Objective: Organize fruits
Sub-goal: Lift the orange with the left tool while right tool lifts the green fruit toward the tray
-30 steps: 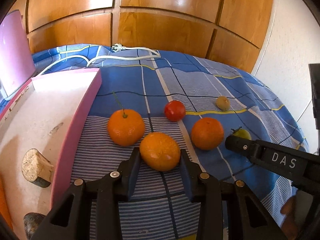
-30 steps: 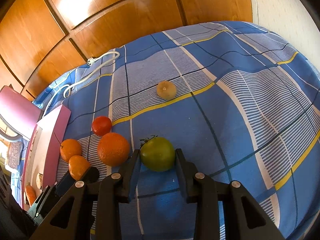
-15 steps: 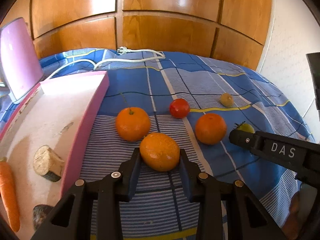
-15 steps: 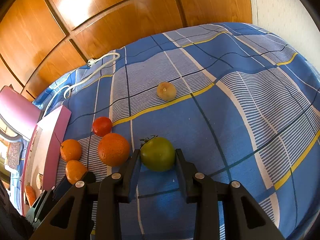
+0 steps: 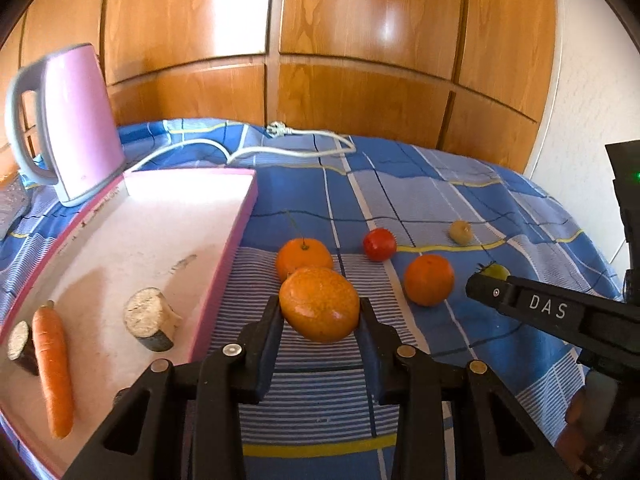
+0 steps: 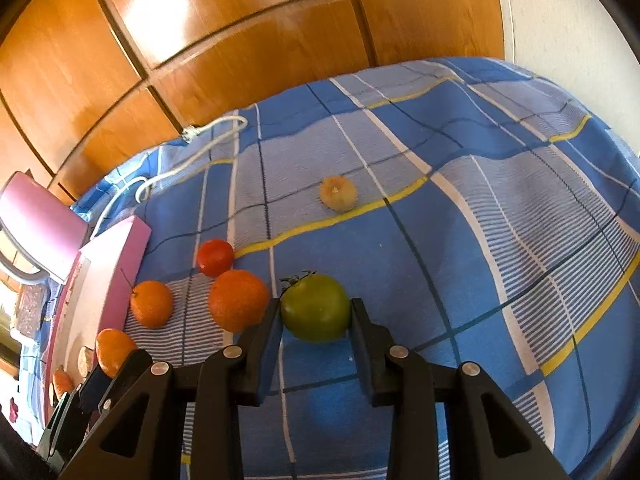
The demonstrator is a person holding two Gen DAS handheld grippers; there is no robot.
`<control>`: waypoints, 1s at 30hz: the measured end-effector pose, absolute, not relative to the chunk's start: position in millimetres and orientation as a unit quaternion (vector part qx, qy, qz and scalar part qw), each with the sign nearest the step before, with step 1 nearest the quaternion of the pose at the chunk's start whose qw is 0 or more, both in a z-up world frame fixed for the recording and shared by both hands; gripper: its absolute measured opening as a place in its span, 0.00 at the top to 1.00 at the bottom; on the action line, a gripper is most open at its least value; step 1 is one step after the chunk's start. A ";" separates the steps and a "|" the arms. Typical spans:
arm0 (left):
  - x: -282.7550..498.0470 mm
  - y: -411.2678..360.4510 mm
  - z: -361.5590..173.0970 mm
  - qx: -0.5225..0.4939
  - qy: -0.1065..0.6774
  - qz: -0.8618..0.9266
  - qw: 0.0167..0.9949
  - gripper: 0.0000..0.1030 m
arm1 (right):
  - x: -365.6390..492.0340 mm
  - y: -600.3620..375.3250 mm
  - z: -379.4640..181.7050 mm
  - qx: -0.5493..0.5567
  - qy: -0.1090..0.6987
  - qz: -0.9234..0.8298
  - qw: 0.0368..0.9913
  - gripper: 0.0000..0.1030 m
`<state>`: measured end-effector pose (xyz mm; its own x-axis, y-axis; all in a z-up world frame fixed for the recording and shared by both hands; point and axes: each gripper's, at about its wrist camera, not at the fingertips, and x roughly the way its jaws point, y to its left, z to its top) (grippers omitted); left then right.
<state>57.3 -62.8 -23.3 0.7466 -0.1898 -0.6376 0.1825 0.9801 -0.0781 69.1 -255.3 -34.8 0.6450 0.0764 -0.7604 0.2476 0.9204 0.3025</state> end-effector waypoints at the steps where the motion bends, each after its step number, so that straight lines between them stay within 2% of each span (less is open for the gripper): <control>1: 55.2 -61.5 -21.6 -0.007 0.338 -0.097 0.936 0.65 | 68.2 -254.4 -32.6 0.191 0.413 -0.046 0.889 0.68; 11: 43.5 -41.5 -8.0 -0.038 0.309 -0.072 0.947 0.65 | 58.9 -230.6 -9.7 0.159 0.359 0.020 0.920 0.68; 20: 35.9 -4.8 4.4 -0.094 0.284 -0.012 0.954 0.65 | 54.2 -198.9 -3.2 0.112 0.340 0.078 0.930 0.68; 30: 33.9 44.6 3.7 -0.152 0.288 0.072 0.943 0.65 | 52.7 -153.7 -3.5 0.053 0.333 0.144 0.930 0.68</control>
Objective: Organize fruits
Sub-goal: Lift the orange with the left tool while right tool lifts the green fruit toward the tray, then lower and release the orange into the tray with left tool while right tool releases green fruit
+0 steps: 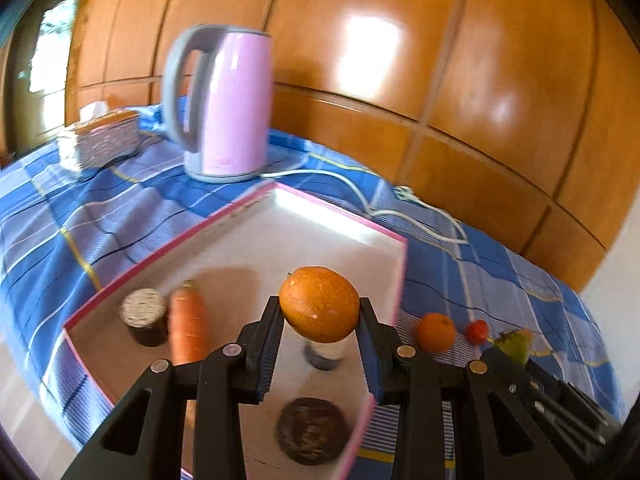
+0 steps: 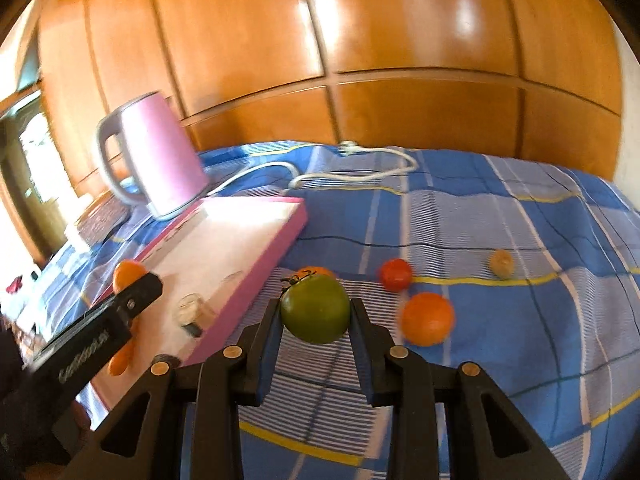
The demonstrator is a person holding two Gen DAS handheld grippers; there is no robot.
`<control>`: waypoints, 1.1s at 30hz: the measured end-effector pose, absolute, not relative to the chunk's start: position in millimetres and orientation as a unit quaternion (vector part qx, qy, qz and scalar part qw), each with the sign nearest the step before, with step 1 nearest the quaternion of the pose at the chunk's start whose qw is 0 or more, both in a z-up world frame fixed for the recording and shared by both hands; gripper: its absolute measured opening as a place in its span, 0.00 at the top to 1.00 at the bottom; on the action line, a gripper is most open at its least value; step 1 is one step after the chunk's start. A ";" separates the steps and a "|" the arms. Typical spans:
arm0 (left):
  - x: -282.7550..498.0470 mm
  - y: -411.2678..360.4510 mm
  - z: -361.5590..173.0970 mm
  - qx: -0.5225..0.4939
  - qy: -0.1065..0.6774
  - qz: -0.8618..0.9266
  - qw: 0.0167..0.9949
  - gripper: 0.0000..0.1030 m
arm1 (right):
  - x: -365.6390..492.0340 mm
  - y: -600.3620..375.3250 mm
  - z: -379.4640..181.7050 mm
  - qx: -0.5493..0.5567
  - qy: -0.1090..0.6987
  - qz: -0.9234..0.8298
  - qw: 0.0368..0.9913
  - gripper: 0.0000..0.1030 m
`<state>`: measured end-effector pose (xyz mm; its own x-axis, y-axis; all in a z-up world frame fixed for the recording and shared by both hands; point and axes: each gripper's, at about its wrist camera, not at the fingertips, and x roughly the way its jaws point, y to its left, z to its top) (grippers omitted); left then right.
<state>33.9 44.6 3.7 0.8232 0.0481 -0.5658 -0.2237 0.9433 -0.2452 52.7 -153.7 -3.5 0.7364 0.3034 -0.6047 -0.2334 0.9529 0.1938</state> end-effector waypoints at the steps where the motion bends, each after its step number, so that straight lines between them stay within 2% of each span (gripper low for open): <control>1: 33.2 49.7 3.3 -0.156 0.290 0.083 0.941 0.65 | 52.7 -149.9 -3.4 0.050 0.332 0.150 0.930 0.68; 11: 27.7 89.0 -4.4 -0.208 0.294 0.158 0.919 0.64 | 68.3 -111.7 5.2 0.060 0.318 0.199 0.925 0.68; 25: 32.9 96.9 -13.0 -0.215 0.299 0.200 0.908 0.64 | 82.9 -69.4 4.7 0.047 0.319 0.247 0.914 0.67; 33: 32.1 102.5 -14.7 -0.225 0.297 0.215 0.903 0.49 | 92.3 -62.3 1.8 0.060 0.336 0.260 0.903 0.66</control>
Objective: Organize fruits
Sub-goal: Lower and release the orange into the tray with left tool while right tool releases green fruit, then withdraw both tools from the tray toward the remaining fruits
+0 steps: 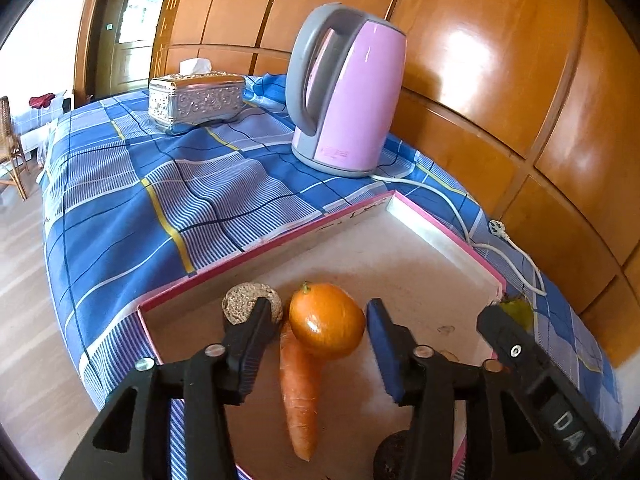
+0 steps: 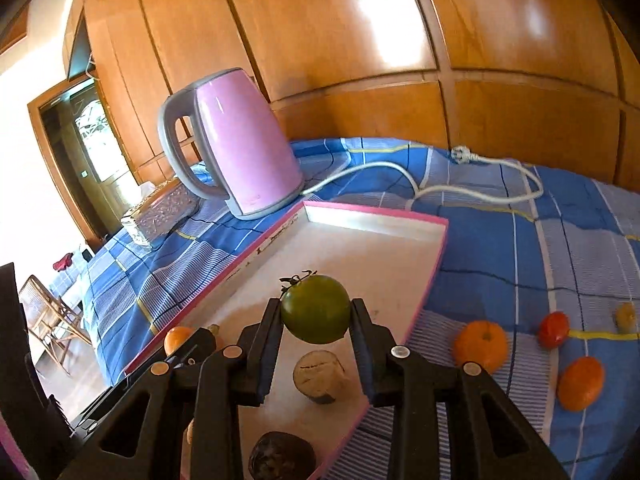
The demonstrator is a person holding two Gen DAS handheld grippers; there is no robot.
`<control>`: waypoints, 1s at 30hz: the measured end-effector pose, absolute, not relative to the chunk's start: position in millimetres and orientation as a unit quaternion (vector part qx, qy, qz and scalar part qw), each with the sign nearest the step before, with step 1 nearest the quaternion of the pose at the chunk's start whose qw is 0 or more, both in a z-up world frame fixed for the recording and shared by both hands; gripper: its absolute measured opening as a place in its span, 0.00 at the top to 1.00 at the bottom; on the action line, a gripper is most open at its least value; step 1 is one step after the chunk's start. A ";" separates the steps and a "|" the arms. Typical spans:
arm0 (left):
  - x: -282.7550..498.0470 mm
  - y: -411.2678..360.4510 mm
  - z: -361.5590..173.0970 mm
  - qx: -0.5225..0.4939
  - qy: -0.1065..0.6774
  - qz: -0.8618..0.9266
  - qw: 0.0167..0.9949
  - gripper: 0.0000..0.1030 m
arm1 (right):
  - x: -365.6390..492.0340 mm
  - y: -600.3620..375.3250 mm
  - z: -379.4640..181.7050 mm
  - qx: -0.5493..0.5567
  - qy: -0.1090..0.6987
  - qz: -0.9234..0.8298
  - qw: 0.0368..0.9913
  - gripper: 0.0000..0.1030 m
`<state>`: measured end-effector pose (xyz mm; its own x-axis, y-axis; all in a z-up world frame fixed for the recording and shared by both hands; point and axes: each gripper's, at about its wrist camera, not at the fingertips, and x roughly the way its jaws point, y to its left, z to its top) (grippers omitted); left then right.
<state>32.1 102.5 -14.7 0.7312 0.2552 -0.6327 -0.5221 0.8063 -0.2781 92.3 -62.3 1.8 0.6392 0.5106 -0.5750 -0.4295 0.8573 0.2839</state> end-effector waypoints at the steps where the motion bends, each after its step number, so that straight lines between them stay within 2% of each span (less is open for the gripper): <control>1: 32.1 102.3 -14.7 -0.225 0.297 0.214 0.903 0.49 | 92.4 -63.1 0.8 0.060 0.337 0.258 0.903 0.66; 6: 32.2 101.3 -14.9 -0.222 0.297 0.213 0.904 0.48 | 93.6 -66.2 -5.2 0.063 0.348 0.251 0.901 0.65; 11: 29.4 104.9 -14.8 -0.231 0.292 0.218 0.902 0.41 | 91.8 -66.6 -2.1 0.060 0.339 0.250 0.905 0.64; 30: 30.1 85.7 -8.4 -0.188 0.286 0.182 0.922 0.39 | 72.2 -93.8 -1.0 0.037 0.339 0.200 0.918 0.63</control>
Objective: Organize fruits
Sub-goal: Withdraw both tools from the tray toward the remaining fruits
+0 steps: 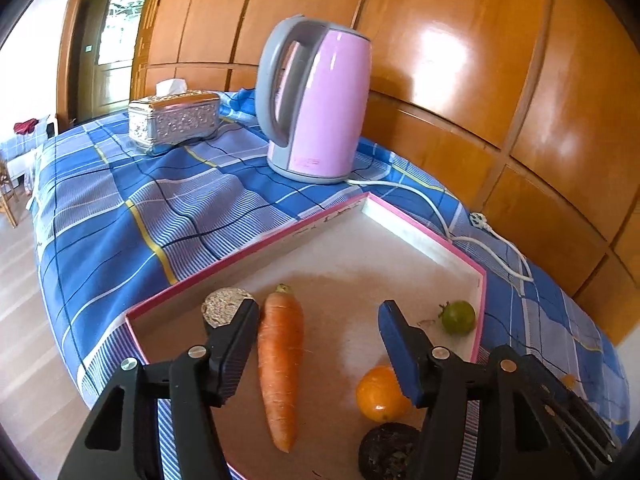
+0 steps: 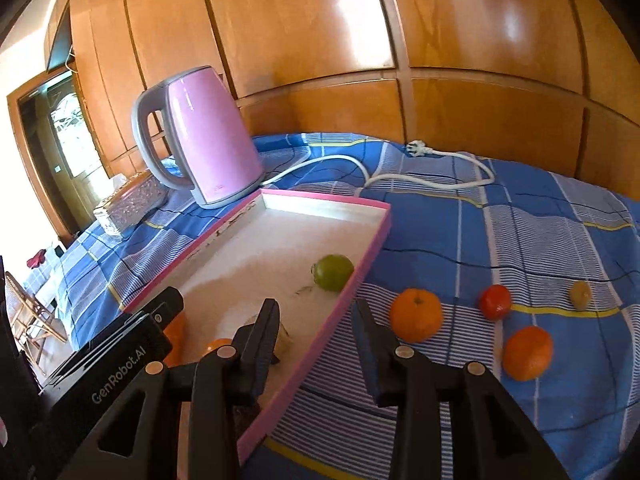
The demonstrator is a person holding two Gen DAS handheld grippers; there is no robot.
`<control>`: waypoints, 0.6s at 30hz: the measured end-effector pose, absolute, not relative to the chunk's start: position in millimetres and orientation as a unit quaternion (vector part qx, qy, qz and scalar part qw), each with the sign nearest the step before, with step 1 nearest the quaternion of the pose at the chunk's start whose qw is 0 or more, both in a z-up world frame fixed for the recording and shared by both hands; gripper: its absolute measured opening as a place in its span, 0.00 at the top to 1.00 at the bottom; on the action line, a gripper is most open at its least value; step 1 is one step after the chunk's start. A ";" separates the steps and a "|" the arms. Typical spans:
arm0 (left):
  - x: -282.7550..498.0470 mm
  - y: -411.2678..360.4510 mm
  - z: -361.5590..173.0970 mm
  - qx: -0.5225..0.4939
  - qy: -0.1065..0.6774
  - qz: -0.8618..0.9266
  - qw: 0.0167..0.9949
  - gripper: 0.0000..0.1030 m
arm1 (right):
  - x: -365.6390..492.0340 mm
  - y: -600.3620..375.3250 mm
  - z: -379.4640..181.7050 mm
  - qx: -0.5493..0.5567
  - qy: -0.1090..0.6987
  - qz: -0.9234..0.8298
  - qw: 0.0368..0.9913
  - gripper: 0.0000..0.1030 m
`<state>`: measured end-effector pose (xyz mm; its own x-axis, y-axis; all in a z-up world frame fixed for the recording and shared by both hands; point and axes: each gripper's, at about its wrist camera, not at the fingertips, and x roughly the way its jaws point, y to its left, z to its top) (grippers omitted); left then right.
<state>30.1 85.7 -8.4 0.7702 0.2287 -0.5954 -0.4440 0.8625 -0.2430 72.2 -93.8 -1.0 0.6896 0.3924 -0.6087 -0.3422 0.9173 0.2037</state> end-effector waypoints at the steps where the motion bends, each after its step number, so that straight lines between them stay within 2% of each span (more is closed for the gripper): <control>1: 30.3 84.4 -8.2 -0.186 0.286 0.179 0.923 0.39 | 72.1 -94.9 -1.0 0.037 0.340 0.198 0.919 0.63; 18: 35.7 55.3 -5.6 -0.139 0.294 0.116 0.939 0.39 | 65.9 -131.3 -0.6 0.055 0.356 0.142 0.922 0.63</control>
